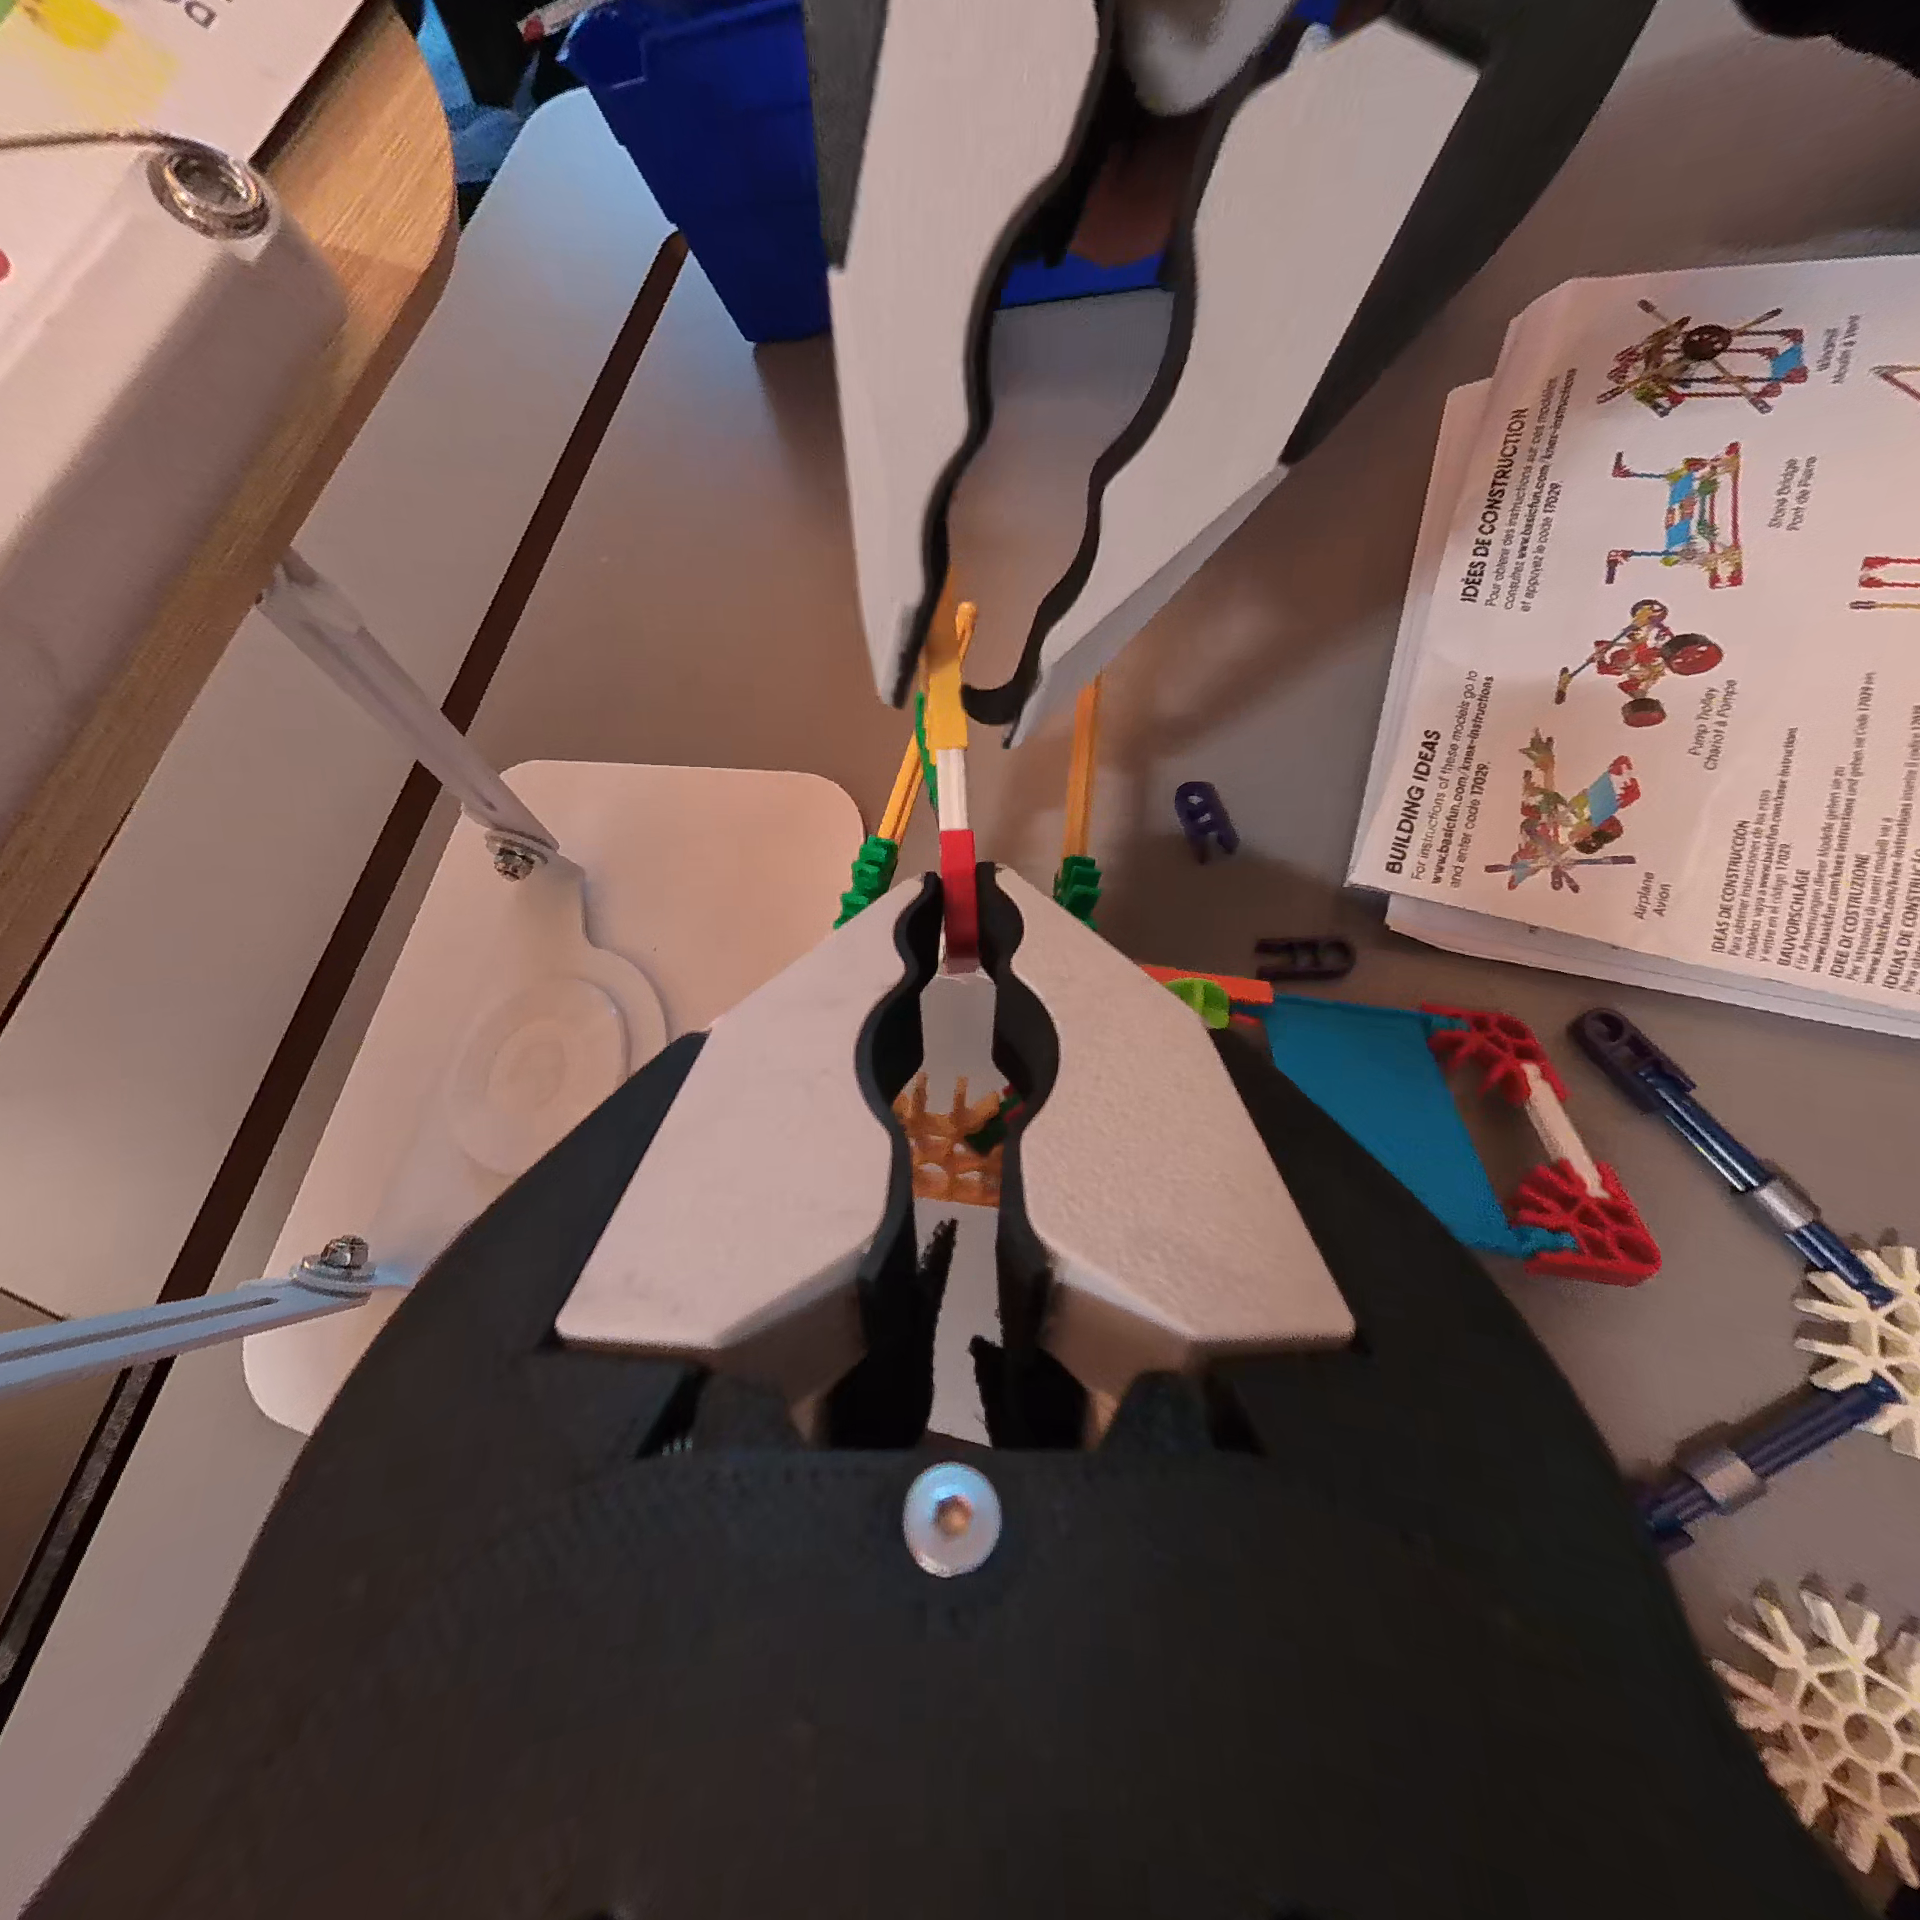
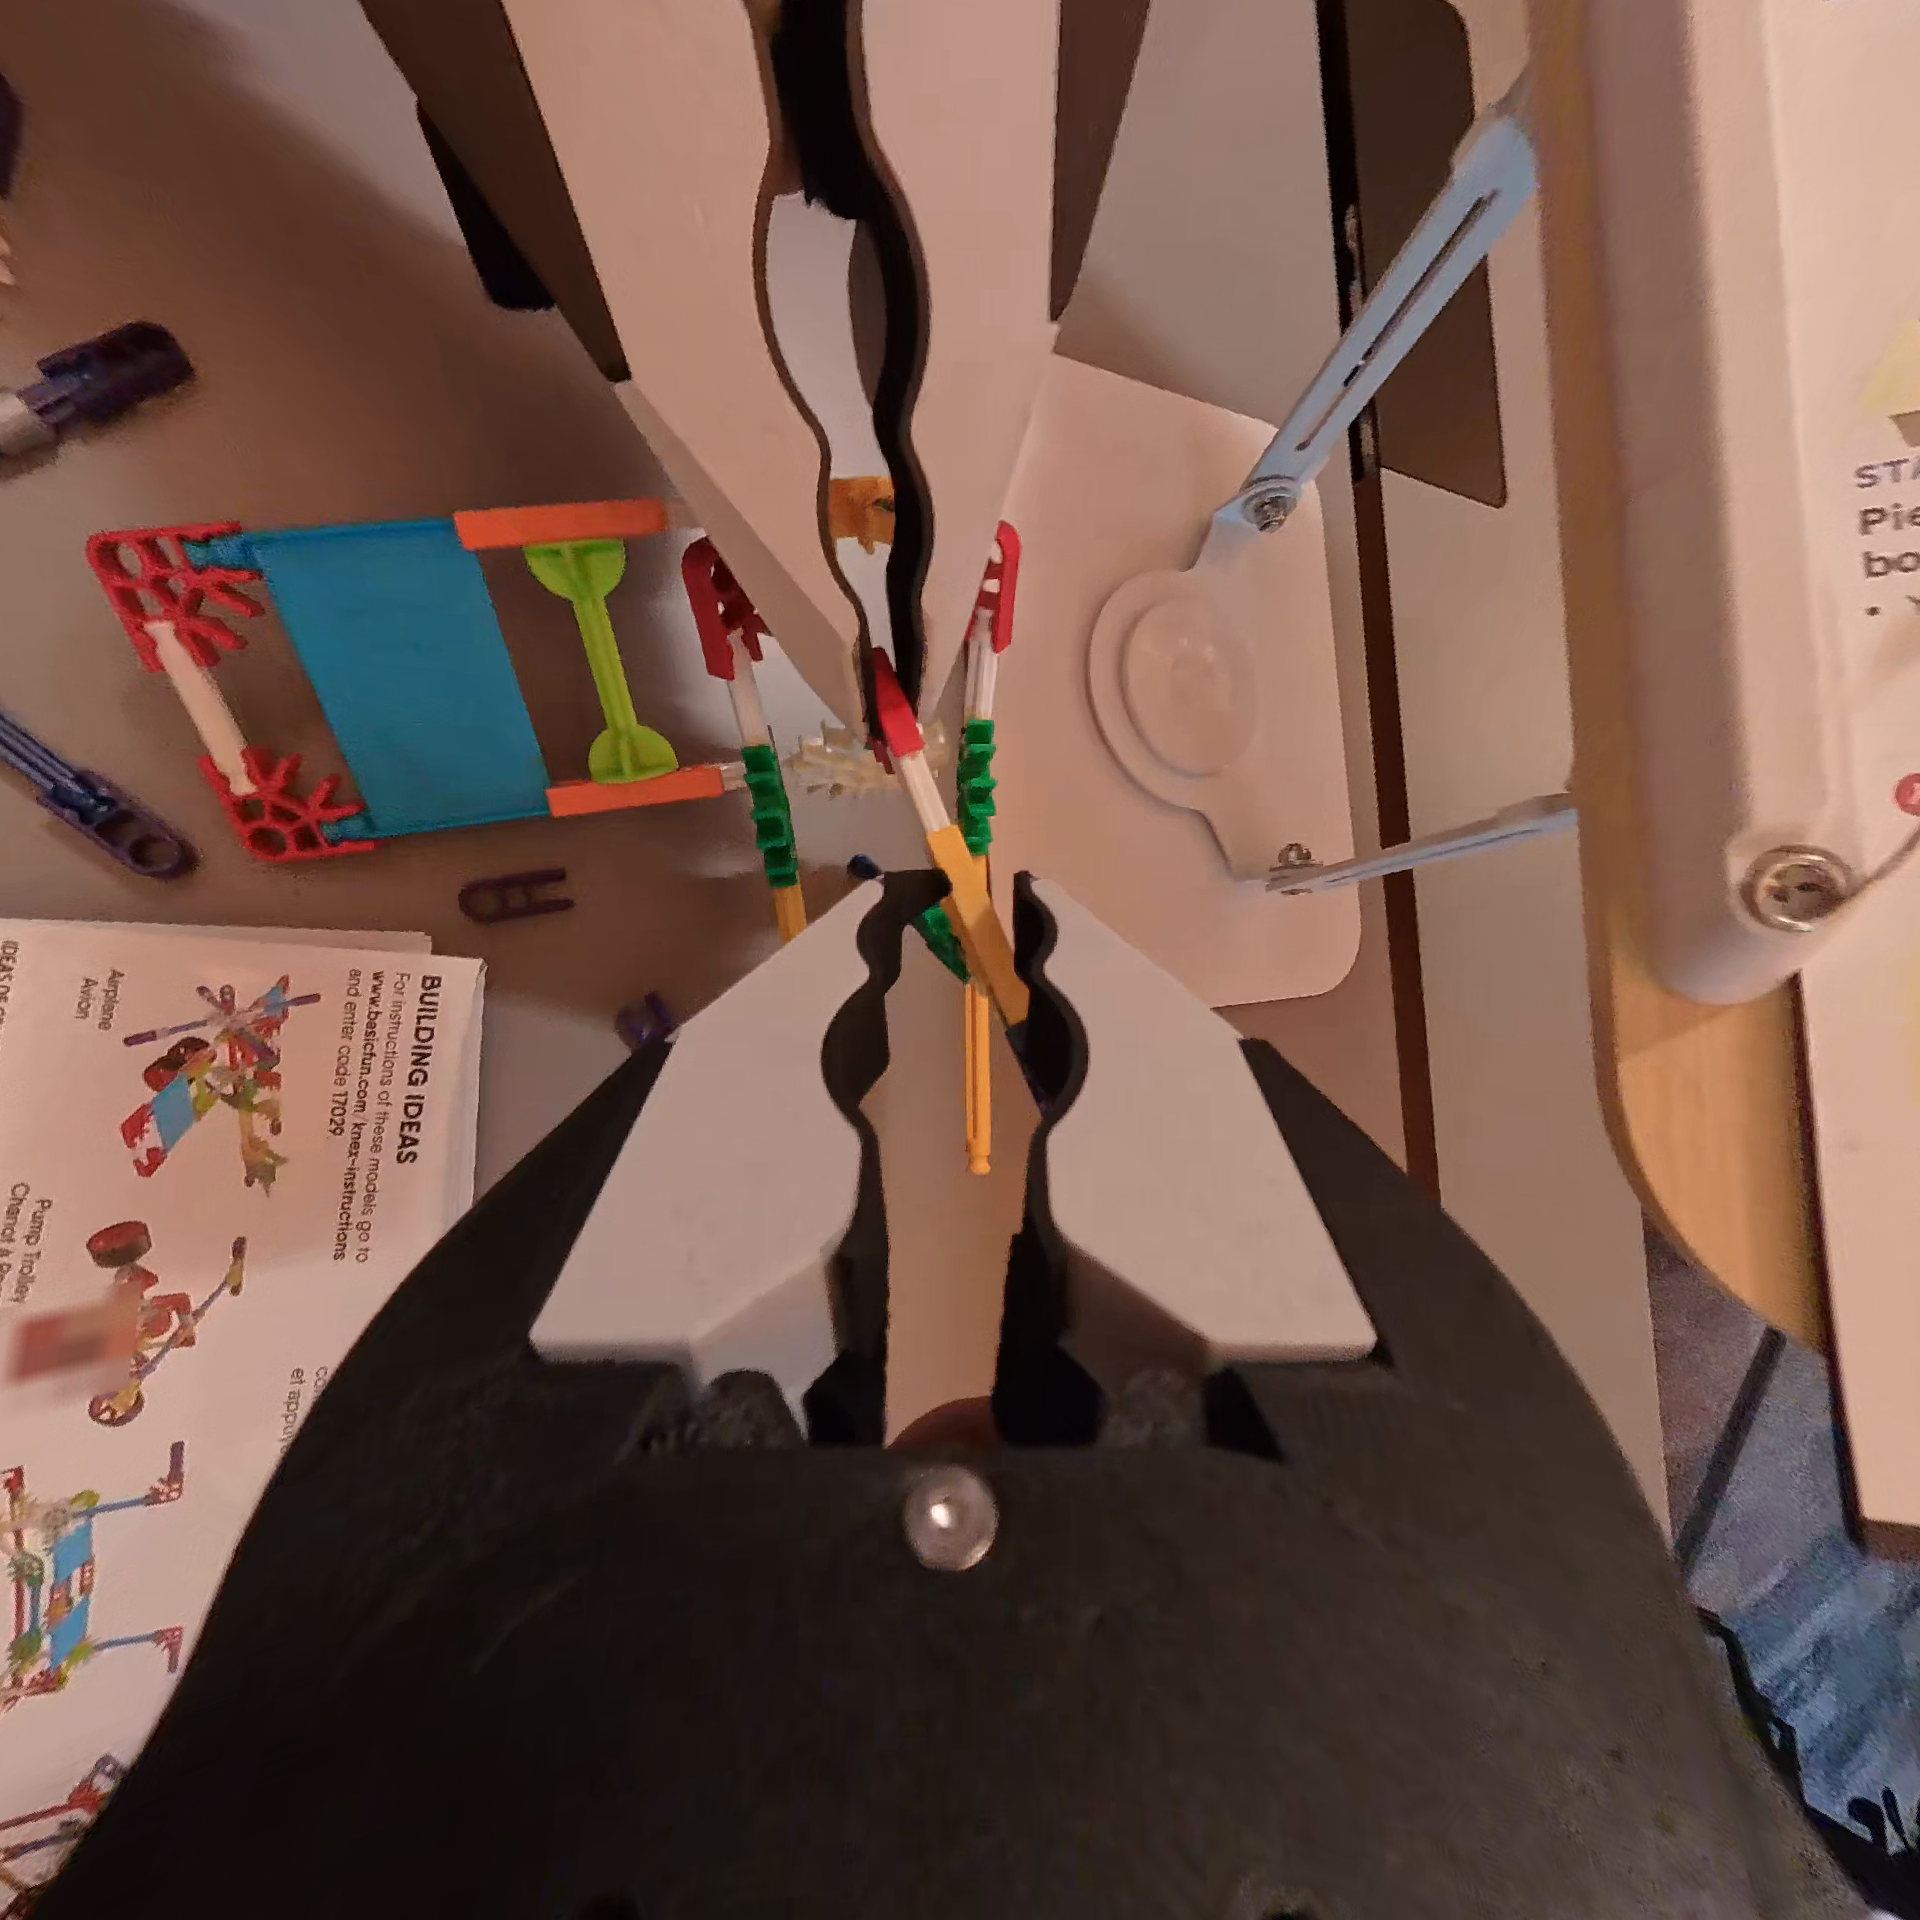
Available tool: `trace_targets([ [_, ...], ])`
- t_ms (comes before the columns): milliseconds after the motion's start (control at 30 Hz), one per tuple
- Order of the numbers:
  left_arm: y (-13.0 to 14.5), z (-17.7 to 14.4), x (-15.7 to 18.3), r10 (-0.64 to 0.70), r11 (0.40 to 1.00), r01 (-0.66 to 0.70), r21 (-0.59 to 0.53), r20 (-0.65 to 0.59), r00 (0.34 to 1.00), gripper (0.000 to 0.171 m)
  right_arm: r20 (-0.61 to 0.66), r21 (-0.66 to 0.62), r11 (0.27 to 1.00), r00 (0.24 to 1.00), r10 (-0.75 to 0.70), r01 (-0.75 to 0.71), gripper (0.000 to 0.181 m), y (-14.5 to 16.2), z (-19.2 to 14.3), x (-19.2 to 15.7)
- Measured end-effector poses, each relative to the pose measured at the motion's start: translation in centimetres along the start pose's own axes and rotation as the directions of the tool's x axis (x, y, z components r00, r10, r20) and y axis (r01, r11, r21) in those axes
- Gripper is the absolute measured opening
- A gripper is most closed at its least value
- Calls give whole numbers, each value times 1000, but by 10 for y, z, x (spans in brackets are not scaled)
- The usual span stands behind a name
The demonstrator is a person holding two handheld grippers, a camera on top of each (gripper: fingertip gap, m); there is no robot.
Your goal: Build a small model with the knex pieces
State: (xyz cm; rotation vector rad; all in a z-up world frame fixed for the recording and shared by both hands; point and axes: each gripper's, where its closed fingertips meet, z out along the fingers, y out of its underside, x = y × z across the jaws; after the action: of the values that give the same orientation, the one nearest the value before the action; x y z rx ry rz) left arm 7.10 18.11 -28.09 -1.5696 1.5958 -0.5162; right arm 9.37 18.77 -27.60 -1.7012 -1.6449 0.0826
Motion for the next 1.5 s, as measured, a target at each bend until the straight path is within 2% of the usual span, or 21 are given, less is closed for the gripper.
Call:
trace_targets([
  [200, 1, -5, -2, -4, 1000, 4, 7, -6, 1000, 8, 38, -7, 1000, 999, 23, -22, 8, 3, 0, -3],
  [267, 9, -9, -7, -15, 1000, 15, -19, -1, 1000, 16, 34, -10, 1000, 999, 25, -25, 7, 4, 0, -2],
  [333, 19, -10, -12, -24, 998, 24, -54, 4, 1000, 16, 33, -8, 999, 999, 33, -33, 5, 4, 0, -1],
  [467, 32, -8, -21, -34, 996, 37, -87, 35, 999, 18, 37, 5, 999, 998, 43, -43, 6, 2, -1, 0],
  [633, 30, -12, -37, -22, 998, 29, -56, 120, 993, 26, 32, -2, 997, 997, 77, -77, 6, 3, -2, 3],
  [733, 44, -12, -41, -43, 988, 63, -142, 137, 990, 40, 33, 3, 995, 994, 101, -102, 5, 3, -2, 4],
  [833, 60, -1, -35, -61, 973, 86, -216, 120, 991, 41, 38, 7, 991, 990, 134, -135, 6, 2, -1, 5],
  [933, 72, 11, -24, -100, 960, 116, -253, 73, 992, 38, 37, 2, 988, 988, 152, -152, 5, 2, 2, 5],
  [1200, 81, 28, -23, -123, 953, 143, -266, 90, 988, 13, 48, 27, 983, 982, 180, -182, 5, -6, 5, 2],
  [1500, 71, 21, -40, -307, 938, 318, -138, 95, 947, 3, 56, 33, 981, 981, 188, -190, 6, -9, 1, 1],
])
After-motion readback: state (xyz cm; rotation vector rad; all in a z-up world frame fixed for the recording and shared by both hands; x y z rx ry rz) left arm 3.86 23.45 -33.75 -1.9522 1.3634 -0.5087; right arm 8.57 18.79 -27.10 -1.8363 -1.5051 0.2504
